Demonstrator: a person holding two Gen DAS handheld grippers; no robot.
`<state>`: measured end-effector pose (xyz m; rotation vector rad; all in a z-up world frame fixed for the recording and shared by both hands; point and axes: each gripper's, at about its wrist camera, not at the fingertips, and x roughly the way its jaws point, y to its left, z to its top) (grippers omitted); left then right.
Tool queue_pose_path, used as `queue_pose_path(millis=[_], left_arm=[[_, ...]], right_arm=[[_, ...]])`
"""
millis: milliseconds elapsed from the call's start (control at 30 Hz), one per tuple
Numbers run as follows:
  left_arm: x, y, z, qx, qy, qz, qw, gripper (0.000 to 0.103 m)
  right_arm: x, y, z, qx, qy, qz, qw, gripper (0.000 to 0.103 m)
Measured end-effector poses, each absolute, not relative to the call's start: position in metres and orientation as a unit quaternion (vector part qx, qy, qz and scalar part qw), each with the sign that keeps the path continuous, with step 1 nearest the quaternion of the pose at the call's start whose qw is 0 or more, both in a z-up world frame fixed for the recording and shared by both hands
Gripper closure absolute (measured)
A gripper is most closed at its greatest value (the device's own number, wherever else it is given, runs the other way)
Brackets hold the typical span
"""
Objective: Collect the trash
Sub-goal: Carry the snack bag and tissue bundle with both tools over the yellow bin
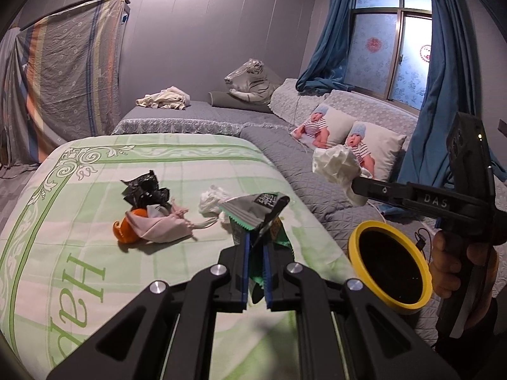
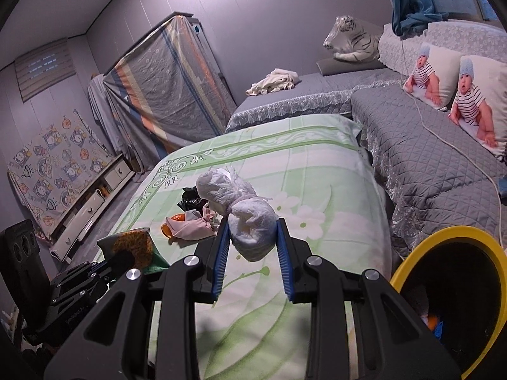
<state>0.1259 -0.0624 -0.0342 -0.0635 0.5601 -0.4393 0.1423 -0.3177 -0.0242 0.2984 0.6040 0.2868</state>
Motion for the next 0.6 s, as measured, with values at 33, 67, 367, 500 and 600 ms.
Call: queue_pose_path(millis=[33, 67, 367, 500, 600], left_arm=[[0.125, -0.065, -0.032, -0.030, 0.273, -0.219, 0.936, 0.097], [0.123, -0.069, -0.030, -0.028, 0.270, -0.223, 0.936, 0.097], [0.118, -0.103, -0.016, -0.016, 0.256, -0.261, 0.931, 0.097], [0.116, -0.119, -0.010, -0.009, 0.249, -0.278, 0.928, 0.097], [0.114, -0.131, -0.006, -0.002, 0.243, -0.292, 0.925, 0.097]], right_arm=[[0.139, -0.322, -0.023, 0.149, 0.291, 0.136, 0.935, 0.076], [0.137, -0.324, -0.023, 0.151, 0.289, 0.134, 0.936, 0.076], [0.121, -0.365, -0.023, 0.182, 0.271, 0.099, 0.940, 0.076], [0.110, -0.382, -0.021, 0.191, 0.261, 0.084, 0.943, 0.076], [0.101, -0.393, -0.020, 0.192, 0.251, 0.067, 0.946, 0.076]])
